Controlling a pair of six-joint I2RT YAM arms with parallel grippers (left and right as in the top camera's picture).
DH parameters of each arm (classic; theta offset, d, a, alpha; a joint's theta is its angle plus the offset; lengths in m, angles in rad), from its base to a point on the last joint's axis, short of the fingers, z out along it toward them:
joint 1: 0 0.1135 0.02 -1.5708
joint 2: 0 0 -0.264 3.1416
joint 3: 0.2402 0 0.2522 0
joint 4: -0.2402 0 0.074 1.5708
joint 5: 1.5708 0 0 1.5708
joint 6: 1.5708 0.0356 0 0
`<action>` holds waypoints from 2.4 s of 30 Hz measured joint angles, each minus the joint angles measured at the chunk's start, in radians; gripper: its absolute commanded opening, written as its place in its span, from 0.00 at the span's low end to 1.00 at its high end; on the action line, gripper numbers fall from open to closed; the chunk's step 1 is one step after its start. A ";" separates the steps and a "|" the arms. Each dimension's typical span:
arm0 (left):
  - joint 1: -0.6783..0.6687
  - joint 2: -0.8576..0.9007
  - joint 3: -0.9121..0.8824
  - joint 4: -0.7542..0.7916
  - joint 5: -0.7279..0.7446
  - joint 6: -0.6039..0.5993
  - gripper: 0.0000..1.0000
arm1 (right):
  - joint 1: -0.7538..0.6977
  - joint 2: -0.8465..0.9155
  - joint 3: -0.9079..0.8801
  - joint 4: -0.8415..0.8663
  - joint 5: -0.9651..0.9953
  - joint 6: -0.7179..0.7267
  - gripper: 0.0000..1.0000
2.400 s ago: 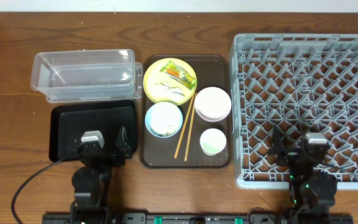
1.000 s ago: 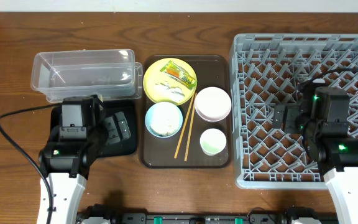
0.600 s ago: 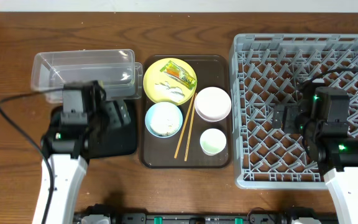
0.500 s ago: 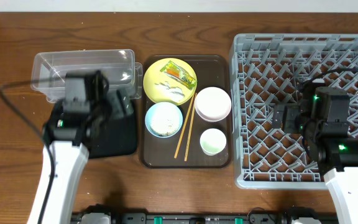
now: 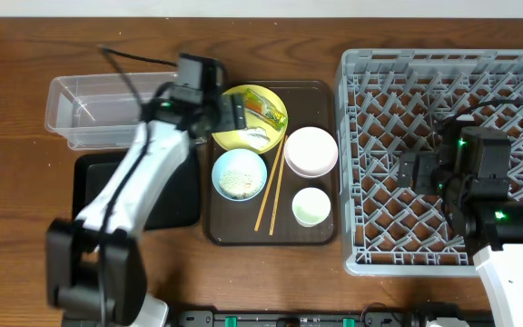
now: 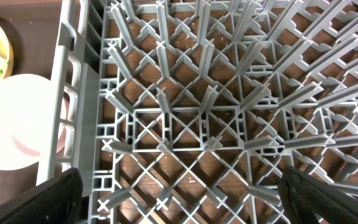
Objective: Sort waste into correct bins and load items into the dishwasher rack
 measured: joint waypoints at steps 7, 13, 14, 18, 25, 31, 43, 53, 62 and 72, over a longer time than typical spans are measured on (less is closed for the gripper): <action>-0.069 0.152 0.000 0.132 0.002 -0.042 0.85 | 0.000 0.000 0.000 0.000 0.000 0.000 0.99; -0.084 0.228 0.000 0.155 0.003 -0.064 0.80 | 0.000 0.000 0.000 0.000 0.000 0.000 0.99; -0.084 0.234 0.000 0.155 0.003 -0.065 0.79 | 0.000 0.000 0.000 0.000 0.000 0.000 0.99; -0.084 0.253 0.000 0.155 0.003 -0.070 0.71 | 0.000 0.000 0.000 0.000 0.000 0.000 0.99; -0.084 0.301 0.000 0.152 0.003 -0.078 0.44 | 0.000 0.000 0.000 0.000 0.000 0.000 0.99; -0.084 0.304 0.000 0.159 0.003 -0.084 0.15 | 0.000 0.000 0.000 0.000 0.000 0.000 0.99; 0.015 0.068 0.000 0.156 -0.029 -0.083 0.11 | 0.000 0.000 0.000 0.000 0.001 0.000 0.99; 0.209 -0.037 0.013 0.154 -0.148 -0.138 0.42 | 0.000 0.000 0.000 0.000 0.003 0.000 0.99; 0.223 -0.011 0.010 0.178 -0.112 -0.170 0.54 | 0.000 0.000 0.000 0.000 0.003 0.000 0.99; 0.026 0.050 0.011 0.240 -0.005 -0.232 0.55 | 0.000 0.000 0.000 0.000 0.003 0.000 0.99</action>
